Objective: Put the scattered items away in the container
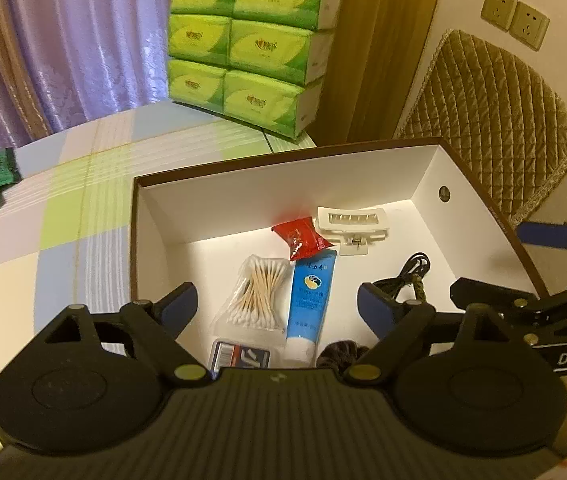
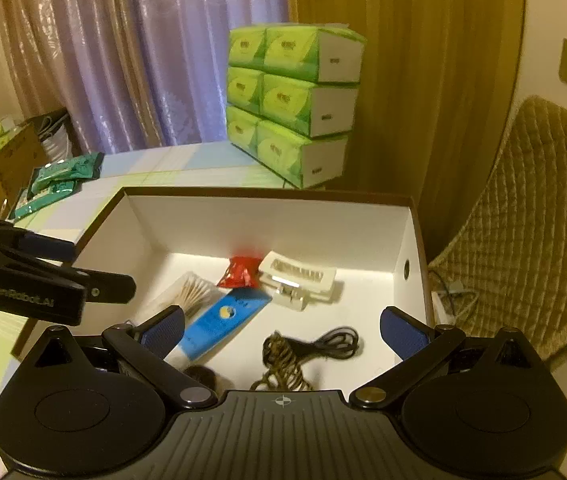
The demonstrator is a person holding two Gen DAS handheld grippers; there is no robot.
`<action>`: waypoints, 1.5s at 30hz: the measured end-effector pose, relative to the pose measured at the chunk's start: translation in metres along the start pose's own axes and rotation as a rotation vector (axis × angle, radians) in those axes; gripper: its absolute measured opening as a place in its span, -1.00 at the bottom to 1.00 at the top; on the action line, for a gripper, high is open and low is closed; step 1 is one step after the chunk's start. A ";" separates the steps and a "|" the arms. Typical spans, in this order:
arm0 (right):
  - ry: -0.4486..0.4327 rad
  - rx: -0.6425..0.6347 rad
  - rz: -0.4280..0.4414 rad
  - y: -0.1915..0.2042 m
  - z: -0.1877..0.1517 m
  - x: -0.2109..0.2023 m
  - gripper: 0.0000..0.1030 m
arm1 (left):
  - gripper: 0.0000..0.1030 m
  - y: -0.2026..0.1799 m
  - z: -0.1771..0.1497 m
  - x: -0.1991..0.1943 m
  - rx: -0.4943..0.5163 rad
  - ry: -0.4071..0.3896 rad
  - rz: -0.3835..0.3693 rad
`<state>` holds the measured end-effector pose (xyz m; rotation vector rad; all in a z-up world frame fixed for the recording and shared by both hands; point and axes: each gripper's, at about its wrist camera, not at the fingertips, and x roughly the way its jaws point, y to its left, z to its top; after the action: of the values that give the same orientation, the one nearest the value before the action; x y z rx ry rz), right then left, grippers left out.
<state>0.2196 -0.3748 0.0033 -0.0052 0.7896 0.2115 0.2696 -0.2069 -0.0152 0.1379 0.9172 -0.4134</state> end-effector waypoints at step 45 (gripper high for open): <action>0.019 0.067 -0.037 0.069 -0.082 -0.078 0.96 | 0.75 -0.009 -0.112 -0.111 -0.068 -0.022 0.079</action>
<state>0.0957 -0.3284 0.0057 0.0413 0.8146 0.1501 0.1239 -0.1508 0.0058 0.1064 0.8998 -0.3091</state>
